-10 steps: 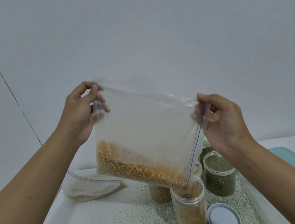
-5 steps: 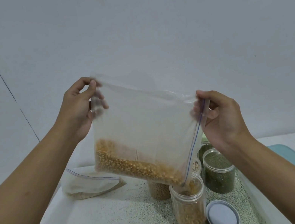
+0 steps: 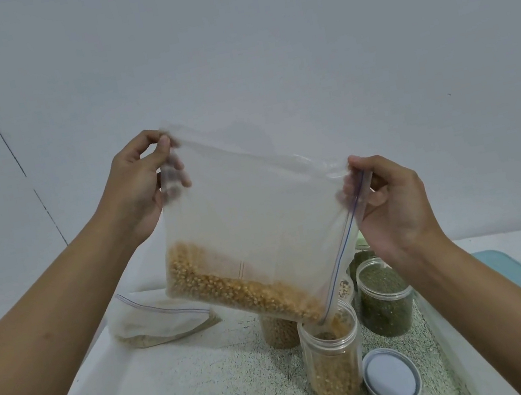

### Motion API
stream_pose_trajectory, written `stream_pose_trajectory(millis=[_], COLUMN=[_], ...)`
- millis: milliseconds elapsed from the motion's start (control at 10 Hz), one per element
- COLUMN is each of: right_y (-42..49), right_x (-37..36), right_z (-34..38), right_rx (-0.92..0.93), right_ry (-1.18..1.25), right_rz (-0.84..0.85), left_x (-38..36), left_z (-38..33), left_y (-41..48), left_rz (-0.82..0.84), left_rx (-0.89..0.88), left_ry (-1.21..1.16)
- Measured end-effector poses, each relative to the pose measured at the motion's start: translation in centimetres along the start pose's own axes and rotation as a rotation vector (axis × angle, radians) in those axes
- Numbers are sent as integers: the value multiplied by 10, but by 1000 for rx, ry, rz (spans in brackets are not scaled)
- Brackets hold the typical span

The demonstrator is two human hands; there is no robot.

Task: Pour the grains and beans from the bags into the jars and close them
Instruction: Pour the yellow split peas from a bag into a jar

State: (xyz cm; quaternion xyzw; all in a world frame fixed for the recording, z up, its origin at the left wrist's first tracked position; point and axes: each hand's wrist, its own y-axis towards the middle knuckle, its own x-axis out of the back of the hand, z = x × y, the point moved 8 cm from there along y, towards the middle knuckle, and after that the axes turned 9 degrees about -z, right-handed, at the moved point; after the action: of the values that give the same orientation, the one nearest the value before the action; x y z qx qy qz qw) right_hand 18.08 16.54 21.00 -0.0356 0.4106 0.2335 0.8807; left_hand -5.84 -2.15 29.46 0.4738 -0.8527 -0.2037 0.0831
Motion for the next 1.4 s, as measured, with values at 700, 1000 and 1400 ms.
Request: stream_pose_trajectory(millis=[700, 1000, 1400], right_y=[-1, -2, -2], right_x=[-2, -1, -2], right_z=[-1, 0, 0], right_rx=[-21, -17, -27], right_ry=[4, -4, 42], right_rz=[-18, -27, -32], left_x=[0, 1, 1], left_z=[2, 2, 2], left_y=[2, 2, 2], left_rz=[4, 13, 14], left_rx=[11, 10, 12], left_ry=[-8, -8, -6])
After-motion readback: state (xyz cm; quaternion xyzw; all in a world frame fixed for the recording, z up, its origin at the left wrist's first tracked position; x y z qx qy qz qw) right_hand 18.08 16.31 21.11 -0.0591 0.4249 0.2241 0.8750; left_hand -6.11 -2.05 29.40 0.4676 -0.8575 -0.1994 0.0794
